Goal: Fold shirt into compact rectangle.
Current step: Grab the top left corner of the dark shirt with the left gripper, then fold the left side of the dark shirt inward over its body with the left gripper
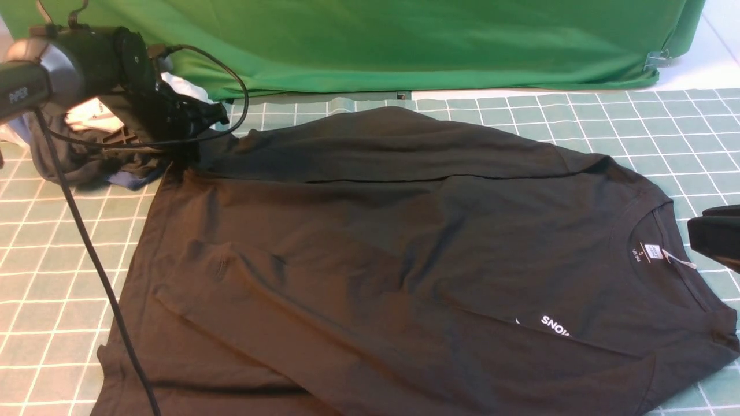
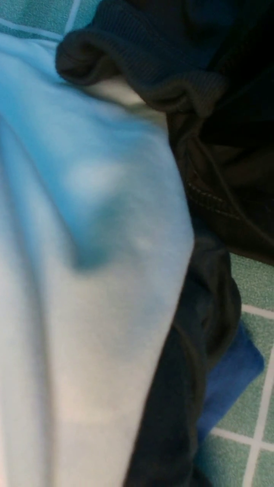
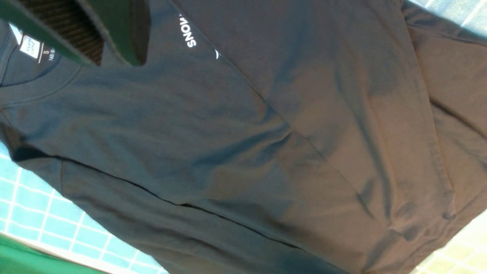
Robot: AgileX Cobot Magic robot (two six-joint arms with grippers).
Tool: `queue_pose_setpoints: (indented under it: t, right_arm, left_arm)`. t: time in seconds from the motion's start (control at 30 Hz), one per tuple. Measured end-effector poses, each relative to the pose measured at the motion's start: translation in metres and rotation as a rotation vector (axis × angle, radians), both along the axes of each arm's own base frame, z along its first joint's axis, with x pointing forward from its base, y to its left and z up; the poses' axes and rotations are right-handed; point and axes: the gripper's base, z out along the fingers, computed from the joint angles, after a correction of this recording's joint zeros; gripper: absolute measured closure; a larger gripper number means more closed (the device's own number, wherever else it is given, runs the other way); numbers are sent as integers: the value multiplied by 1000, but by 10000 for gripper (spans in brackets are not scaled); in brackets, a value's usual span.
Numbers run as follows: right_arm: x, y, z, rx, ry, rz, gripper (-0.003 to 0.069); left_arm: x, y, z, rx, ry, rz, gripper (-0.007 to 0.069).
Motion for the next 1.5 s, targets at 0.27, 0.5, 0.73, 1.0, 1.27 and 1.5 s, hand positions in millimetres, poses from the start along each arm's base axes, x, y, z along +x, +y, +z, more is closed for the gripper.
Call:
queue_pose_setpoints:
  t: [0.27, 0.5, 0.73, 1.0, 1.27, 1.5]
  right_arm:
    - [0, 0, 0, -1, 2, 0, 547]
    - [0, 0, 0, -1, 2, 0, 545]
    - [0, 0, 0, -1, 2, 0, 545]
    - [0, 0, 0, -1, 2, 0, 545]
    - [0, 0, 0, -8, -2, 6, 545]
    - [0, -1, 0, -21, -10, 7, 544]
  left_arm:
    - [-2, 0, 0, -5, 18, 2, 340]
    - [-4, -5, -1, -73, 45, 28, 174]
    - [0, -7, 1, -107, 1, 45, 193]
    - [2, -7, -2, -112, -12, 50, 381]
    - [0, -7, 2, -86, -9, -4, 590]
    - [-10, -8, 42, -69, -53, -52, 590]
